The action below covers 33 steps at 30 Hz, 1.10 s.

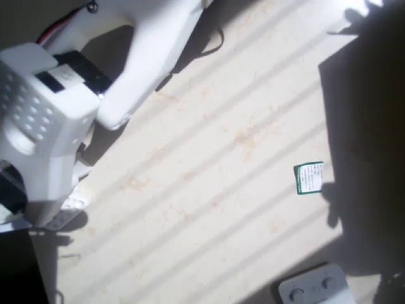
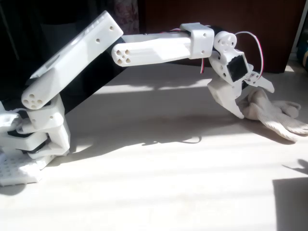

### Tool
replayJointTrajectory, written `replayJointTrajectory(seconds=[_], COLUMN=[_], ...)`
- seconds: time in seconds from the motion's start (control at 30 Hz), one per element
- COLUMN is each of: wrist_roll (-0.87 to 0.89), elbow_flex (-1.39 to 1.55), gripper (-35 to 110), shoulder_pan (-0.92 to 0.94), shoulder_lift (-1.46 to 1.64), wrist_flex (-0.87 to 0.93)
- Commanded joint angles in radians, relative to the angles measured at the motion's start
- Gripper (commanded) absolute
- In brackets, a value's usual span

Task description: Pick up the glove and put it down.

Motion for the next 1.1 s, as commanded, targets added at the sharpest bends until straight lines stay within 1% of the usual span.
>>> replayJointTrajectory(seconds=[0.0,0.33,0.43,0.6,0.63,0.73,1.07], wrist_roll=[0.008,0.008,0.008,0.000,-0.002,-0.006,-0.008], elbow_flex=[-0.044,-0.044,-0.044,-0.044,-0.044,-0.044,-0.046], gripper=[37,35,26,0,-2,1,0], shoulder_pan=[-0.008,0.009,0.011,0.011,0.011,0.009,0.008], shoulder_lift=[0.009,-0.002,-0.008,-0.014,-0.014,-0.014,0.000], wrist_flex=[-0.018,-0.020,-0.021,-0.089,-0.107,-0.117,-0.115])
